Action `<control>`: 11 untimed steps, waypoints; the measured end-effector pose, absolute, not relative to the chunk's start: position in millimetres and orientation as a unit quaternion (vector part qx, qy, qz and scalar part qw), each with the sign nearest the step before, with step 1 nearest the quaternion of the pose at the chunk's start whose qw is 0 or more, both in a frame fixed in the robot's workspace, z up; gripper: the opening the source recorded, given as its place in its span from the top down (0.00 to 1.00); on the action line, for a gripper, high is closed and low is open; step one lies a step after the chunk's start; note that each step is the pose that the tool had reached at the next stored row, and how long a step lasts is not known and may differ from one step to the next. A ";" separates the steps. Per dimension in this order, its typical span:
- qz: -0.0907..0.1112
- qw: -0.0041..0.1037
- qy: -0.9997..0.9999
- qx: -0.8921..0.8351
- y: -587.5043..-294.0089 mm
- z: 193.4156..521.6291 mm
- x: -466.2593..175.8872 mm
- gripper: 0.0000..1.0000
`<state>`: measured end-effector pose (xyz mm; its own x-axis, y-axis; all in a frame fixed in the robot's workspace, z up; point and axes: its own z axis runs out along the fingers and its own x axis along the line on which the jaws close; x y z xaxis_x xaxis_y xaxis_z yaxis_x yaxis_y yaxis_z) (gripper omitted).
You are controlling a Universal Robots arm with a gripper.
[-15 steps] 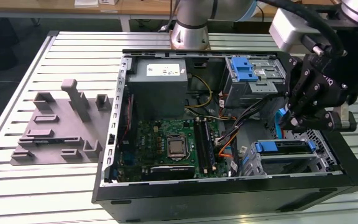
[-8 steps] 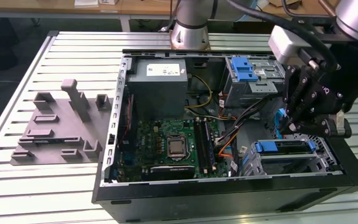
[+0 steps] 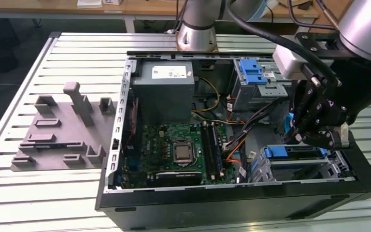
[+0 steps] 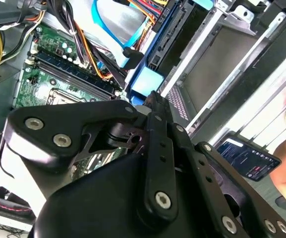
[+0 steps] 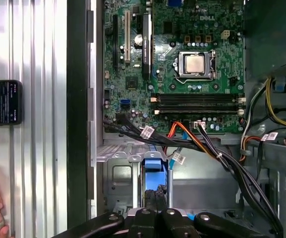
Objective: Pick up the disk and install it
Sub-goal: 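Insert the disk into the insertion slot, then insert the first disk wire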
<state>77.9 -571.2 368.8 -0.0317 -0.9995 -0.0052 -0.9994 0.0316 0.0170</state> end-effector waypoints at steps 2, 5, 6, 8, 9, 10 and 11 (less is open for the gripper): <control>-0.008 0.004 -0.718 0.696 -571.2 368.7 77.9 0.89; -0.008 0.004 -0.718 0.696 -571.2 368.2 77.9 0.89; -0.008 0.004 -0.718 0.696 -571.2 368.1 77.9 0.89; -0.008 0.004 -0.718 0.696 -571.2 368.1 77.9 0.89; -0.008 0.004 -0.718 0.696 -571.2 368.1 77.9 0.89; -0.008 0.004 -0.718 0.696 -571.2 368.1 77.9 0.89; -0.008 0.004 -0.718 0.696 -571.2 368.1 77.9 0.89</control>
